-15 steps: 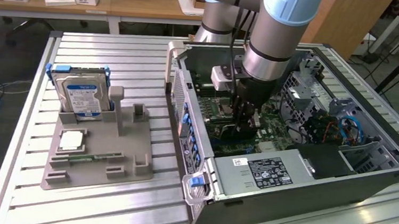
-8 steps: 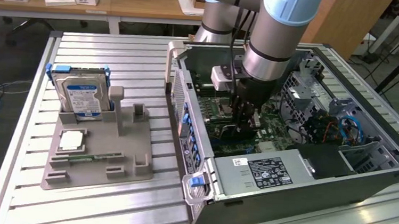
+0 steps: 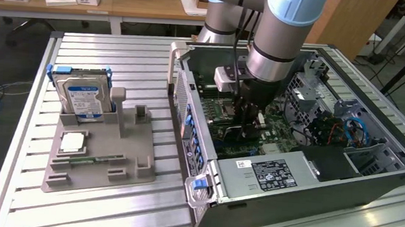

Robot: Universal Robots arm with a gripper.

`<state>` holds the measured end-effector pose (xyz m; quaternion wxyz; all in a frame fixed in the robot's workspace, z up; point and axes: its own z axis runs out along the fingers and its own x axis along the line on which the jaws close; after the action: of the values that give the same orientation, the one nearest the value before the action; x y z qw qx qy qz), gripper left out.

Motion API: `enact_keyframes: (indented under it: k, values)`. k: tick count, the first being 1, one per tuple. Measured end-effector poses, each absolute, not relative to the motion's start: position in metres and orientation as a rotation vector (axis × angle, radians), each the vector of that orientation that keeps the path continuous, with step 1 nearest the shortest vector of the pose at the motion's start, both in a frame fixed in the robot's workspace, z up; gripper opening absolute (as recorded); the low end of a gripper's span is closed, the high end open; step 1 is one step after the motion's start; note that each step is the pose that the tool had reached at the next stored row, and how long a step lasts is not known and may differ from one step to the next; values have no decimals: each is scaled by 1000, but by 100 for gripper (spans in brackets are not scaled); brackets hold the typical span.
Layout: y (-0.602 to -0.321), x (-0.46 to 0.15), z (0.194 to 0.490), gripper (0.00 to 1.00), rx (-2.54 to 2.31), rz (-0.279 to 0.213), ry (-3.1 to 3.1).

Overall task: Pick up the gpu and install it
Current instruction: 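Insert the gpu into the slot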

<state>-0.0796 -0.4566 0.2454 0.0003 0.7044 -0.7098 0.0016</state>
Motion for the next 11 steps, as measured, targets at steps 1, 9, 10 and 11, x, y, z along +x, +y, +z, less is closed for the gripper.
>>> enact_keyframes:
  k: [1, 9, 10, 11]
  values:
    - [-457, -80, 247, 51, 2213, 5, -2230]
    - [-457, -80, 269, 51, 2213, 5, -2230]
    - [-457, -80, 271, 51, 2213, 5, -2230]
    - [-457, -80, 272, 51, 2213, 5, -2230]
